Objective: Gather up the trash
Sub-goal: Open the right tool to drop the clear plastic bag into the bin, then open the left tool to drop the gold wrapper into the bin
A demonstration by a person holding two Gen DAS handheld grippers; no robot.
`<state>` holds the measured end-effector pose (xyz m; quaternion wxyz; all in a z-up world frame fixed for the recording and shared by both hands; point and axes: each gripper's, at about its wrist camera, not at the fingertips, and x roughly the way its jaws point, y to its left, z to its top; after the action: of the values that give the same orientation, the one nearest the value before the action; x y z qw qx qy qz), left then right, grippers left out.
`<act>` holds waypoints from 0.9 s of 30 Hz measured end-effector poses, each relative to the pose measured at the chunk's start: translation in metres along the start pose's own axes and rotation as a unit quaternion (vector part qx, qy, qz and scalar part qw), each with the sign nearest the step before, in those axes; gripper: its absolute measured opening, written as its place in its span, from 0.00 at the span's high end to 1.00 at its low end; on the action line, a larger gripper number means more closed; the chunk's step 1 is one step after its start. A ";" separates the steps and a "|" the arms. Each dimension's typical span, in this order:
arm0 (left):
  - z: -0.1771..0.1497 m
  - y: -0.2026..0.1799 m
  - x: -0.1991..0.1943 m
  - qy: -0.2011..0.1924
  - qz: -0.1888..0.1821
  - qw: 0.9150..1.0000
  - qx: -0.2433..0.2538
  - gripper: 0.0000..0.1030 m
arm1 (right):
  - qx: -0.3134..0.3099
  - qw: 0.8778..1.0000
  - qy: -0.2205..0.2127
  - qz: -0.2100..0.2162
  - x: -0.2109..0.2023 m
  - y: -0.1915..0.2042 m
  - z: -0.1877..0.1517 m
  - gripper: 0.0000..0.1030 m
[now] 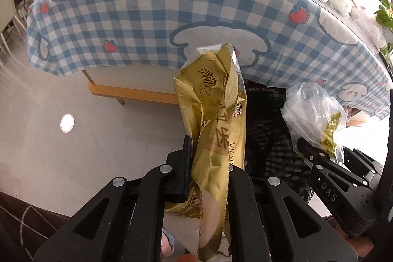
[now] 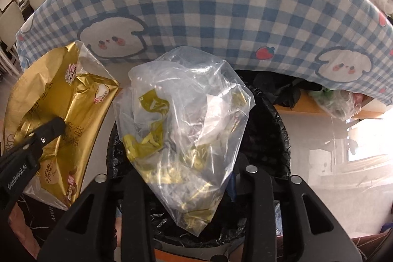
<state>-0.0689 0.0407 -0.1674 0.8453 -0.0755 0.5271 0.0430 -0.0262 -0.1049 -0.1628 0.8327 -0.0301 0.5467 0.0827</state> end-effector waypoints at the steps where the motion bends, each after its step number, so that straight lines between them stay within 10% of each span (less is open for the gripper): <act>1: 0.000 -0.002 0.000 0.000 -0.002 1.000 0.002 0.93 | 0.000 1.000 -0.002 -0.002 0.000 -0.001 0.001 0.59; 11: 0.000 -0.023 0.010 0.006 -0.015 1.000 0.021 0.93 | 0.034 0.998 -0.035 -0.035 -0.017 -0.036 0.002 0.15; 27: -0.007 -0.077 0.028 0.029 -0.041 0.997 0.064 0.93 | 0.095 0.991 -0.044 -0.079 -0.032 -0.107 -0.016 0.09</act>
<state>-0.0511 -0.0363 -0.1894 0.8339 -0.0439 0.5495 -0.0276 -0.0349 -0.2162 -0.1447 0.8587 0.0096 0.5112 -0.0346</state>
